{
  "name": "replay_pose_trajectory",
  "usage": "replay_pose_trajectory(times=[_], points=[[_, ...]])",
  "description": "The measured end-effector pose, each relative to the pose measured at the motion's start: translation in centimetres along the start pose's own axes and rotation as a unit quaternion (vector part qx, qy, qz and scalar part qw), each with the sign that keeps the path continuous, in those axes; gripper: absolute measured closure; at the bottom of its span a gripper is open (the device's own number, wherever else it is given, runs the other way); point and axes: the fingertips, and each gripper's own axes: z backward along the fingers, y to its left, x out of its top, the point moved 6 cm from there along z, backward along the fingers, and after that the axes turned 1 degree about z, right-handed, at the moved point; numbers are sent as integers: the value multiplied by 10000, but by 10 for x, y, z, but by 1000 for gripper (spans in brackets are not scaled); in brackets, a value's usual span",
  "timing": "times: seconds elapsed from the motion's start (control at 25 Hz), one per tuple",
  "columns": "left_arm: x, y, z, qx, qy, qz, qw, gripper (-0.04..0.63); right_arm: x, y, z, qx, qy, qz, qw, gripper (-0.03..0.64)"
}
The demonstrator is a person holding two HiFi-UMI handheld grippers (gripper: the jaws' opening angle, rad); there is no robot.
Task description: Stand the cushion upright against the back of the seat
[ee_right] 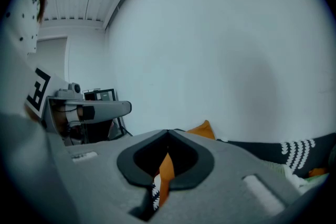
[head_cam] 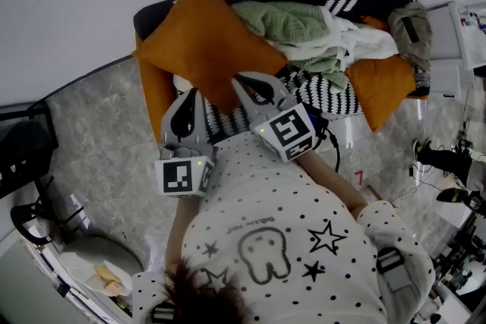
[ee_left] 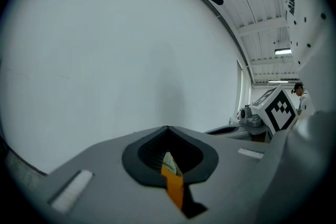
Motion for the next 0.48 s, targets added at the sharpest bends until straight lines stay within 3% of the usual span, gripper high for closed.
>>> replay_pose_trajectory(times=[0.48], points=[[1,1,0,4,-4,23,10000,594,1,4,-1,103,28,94,9999,617]])
